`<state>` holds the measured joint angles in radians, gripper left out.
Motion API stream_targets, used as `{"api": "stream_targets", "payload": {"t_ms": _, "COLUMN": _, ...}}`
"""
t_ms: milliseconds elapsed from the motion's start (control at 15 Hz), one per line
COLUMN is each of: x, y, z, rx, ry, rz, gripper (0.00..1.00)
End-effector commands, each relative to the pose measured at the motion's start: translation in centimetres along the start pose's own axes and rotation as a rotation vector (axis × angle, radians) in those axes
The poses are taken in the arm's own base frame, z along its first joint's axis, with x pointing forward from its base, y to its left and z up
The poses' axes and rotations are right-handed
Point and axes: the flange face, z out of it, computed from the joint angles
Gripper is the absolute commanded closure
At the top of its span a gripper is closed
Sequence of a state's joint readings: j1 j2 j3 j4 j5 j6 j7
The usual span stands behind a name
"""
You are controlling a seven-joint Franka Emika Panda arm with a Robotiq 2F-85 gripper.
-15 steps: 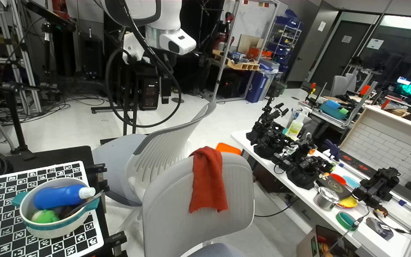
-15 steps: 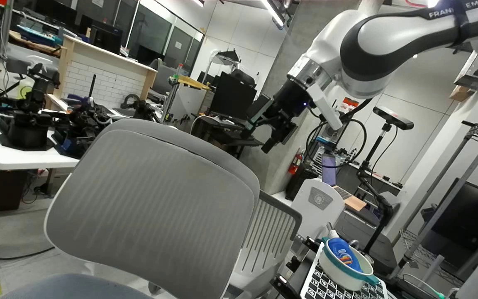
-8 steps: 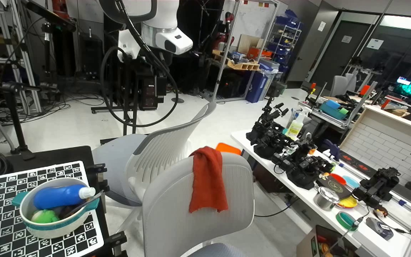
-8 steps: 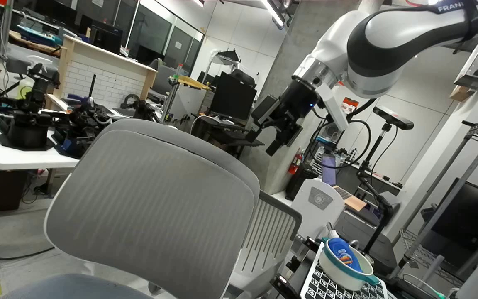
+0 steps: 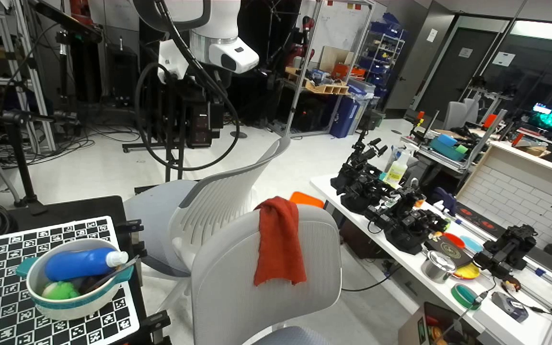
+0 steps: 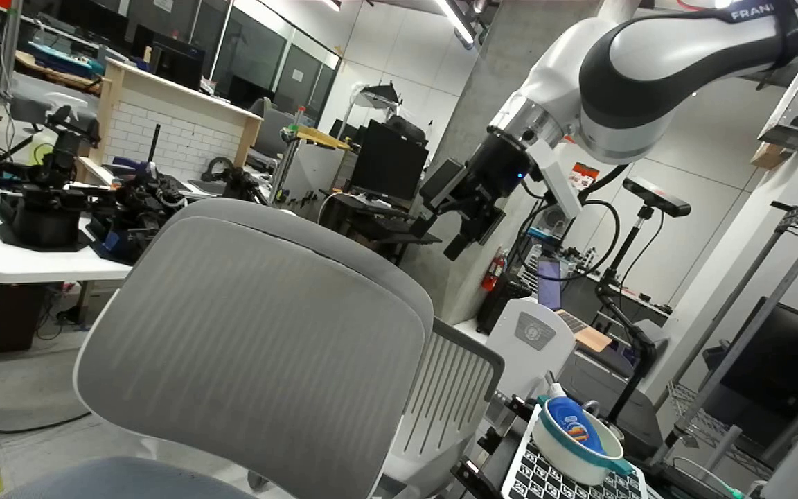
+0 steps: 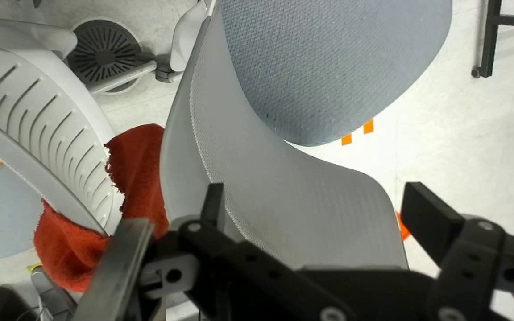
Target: Move the towel to the backrest of the chair on the left then return it to the chair on the right.
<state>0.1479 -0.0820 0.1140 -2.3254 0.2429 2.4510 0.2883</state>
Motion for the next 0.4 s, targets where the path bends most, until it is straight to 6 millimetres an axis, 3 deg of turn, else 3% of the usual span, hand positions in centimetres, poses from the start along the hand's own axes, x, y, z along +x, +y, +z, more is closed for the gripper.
{"api": "stream_targets", "payload": {"t_ms": 0, "x": 0.02, "y": -0.01, "z": -0.05, "rx": 0.0, "ry": -0.001, "rz": 0.0, "gripper": 0.0}}
{"api": "stream_targets", "payload": {"t_ms": 333, "x": 0.02, "y": -0.01, "z": -0.05, "rx": 0.0, "ry": -0.001, "rz": 0.0, "gripper": 0.0}}
